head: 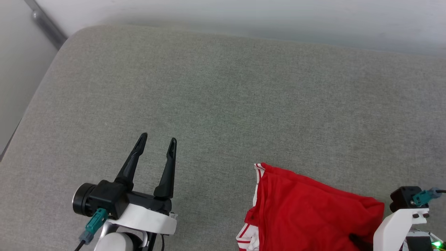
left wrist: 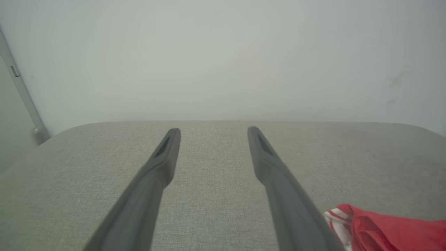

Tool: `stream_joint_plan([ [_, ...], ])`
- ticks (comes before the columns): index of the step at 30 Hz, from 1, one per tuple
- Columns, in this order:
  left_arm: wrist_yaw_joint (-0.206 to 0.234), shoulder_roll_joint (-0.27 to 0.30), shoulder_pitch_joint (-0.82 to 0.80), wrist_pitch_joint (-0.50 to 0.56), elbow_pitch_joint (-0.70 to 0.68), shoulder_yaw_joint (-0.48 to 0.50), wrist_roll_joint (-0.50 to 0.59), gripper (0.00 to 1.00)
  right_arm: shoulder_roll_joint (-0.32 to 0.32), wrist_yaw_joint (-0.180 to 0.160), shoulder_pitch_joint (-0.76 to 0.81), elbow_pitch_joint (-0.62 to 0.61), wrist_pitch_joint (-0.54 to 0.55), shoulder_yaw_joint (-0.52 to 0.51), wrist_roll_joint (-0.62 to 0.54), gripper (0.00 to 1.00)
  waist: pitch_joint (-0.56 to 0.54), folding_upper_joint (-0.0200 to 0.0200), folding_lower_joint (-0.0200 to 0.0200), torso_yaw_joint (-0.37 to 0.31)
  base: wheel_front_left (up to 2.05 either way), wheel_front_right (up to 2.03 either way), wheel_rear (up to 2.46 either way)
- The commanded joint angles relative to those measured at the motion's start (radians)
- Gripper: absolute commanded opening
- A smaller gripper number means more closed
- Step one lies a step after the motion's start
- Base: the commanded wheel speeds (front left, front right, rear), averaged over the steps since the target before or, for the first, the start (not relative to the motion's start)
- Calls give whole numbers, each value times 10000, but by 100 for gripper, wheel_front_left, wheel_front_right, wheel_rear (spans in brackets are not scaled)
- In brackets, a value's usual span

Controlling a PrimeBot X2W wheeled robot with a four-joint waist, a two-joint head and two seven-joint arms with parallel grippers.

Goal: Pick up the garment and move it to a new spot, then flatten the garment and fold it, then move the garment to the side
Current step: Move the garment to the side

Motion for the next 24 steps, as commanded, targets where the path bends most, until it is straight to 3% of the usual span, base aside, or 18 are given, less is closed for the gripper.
stream_joint_plan([
  [1, -12, -37, -139, -24, 27, -13, -56, 100, 10, -5, -164, 187, -103, 49, 39, 100, 130, 0, 0, 132, 0, 0, 0],
  [5, -12, -31, -200, -24, 61, -5, -37, 100, -59, -3, -202, 961, -242, 590, -48, 100, 236, 0, 0, 238, 0, 0, 0],
  [6, -12, -30, -205, -24, 70, -5, -40, 100, -57, -1, -191, 1164, -301, 697, -42, 87, 251, 0, 0, 256, 0, 0, 0],
  [7, -12, -33, -210, -24, 81, -12, -35, 100, -62, -1, -193, 1354, -354, 800, -38, 42, 258, 0, 0, 270, 0, 0, 0],
  [8, -12, -33, -220, -24, 94, -17, -28, 100, -70, -1, -234, 1512, -447, 870, -52, 7, 256, 0, 0, 278, 0, 0, 0],
  [9, -12, -33, -232, -24, 103, -20, -22, 100, -117, -1, -300, 1620, -591, 949, -93, 0, 250, 0, 0, 276, 0, 0, 0],
  [16, -12, -106, -106, -24, 105, 133, -77, 100, -984, -11, -733, 1748, -1357, 1419, -472, 0, -35, 0, 0, -41, 0, 0, 0],
  [24, -12, -177, -54, -24, -124, -275, 29, 100, -3724, -14, -1982, 910, -1714, 3223, -1684, 0, -39, 0, 0, -1467, 0, 0, 0],
])
